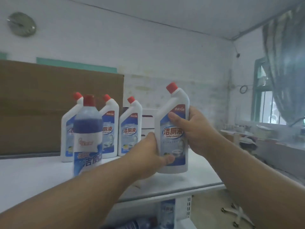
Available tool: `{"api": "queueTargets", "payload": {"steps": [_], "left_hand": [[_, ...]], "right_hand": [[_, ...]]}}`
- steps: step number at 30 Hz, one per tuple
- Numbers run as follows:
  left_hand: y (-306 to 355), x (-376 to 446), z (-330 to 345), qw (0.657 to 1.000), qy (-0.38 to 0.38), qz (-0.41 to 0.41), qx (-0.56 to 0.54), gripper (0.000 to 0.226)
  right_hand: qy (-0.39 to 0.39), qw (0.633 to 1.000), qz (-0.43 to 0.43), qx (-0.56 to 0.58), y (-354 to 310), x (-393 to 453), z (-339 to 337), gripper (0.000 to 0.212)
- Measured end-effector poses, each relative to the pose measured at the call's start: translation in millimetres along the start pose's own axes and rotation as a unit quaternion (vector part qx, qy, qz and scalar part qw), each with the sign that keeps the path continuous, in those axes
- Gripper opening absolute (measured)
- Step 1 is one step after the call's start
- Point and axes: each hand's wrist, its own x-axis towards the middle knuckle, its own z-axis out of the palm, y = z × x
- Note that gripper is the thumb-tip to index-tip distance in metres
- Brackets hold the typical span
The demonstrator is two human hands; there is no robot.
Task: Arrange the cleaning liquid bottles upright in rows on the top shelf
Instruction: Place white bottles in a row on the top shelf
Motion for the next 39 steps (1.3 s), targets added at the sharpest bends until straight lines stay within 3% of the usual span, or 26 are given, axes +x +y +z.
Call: {"api": "queueTargets", "payload": {"steps": [3,11,20,27,32,39], "left_hand": [[-0.4,28.8,6.4,0.997,0.013,-0.038,0.064,0.064],[-35.0,80.1,17.8,0.959,-0.017,-0.134,0.250,0.056],[-67.9,83.7,27.4,0.942,0.030,-0.099,0.319,0.045],[-70.7,84.9,29.7,0.934,0.041,-0.090,0.343,0.037],[-68.8,85.2,29.3,0.922,0.030,-0.094,0.376,0.025],[-72.2,89.2,30.5,0.914,0.020,-0.109,0.390,0.037]], "right_hand": [[-0.029,0.999,0.026,0.021,33.1,31.7,-12.8,0.048],[-0.056,0.995,0.077,0.035,78.5,98.7,-12.5,0.036],[-0.081,0.990,0.095,0.067,106.3,117.2,-8.1,0.039],[-0.168,0.969,0.134,-0.123,118.5,99.5,-21.0,0.064],[-0.123,0.970,0.116,-0.174,127.5,107.8,-12.4,0.070],[-0.099,0.968,0.085,-0.216,133.4,108.7,-0.1,0.065]]}}
